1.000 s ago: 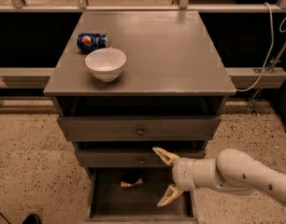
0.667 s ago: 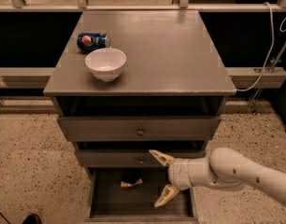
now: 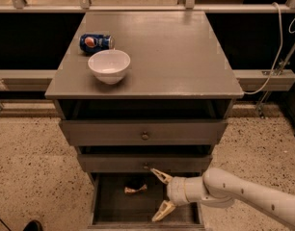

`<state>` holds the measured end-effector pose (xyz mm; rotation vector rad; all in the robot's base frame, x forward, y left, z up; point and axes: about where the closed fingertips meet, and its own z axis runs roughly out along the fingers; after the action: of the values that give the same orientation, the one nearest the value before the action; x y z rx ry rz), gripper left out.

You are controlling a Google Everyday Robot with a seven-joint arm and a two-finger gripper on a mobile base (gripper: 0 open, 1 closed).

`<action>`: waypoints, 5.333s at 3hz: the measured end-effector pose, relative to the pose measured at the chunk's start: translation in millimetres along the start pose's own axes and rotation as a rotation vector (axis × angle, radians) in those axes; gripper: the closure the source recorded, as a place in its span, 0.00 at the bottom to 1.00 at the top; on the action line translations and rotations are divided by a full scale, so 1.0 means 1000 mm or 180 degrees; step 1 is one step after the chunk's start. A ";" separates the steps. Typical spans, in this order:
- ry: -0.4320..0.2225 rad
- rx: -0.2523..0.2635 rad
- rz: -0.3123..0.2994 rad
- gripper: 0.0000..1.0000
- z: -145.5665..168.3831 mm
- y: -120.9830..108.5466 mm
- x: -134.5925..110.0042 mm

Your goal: Pick orange can from bottom drawer and place on counter

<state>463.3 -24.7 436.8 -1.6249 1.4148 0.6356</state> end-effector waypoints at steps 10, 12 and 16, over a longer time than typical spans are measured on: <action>-0.0928 0.0535 0.0941 0.00 0.170 -0.019 0.167; -0.0761 0.0594 0.1126 0.00 0.174 -0.046 0.214; -0.0694 0.0390 0.0952 0.20 0.218 -0.061 0.245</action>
Offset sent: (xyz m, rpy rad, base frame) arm -0.0105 0.0041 -0.1395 -0.0002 0.1729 -0.1211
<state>611.3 33.3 143.9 -1.2189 1.5136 0.8524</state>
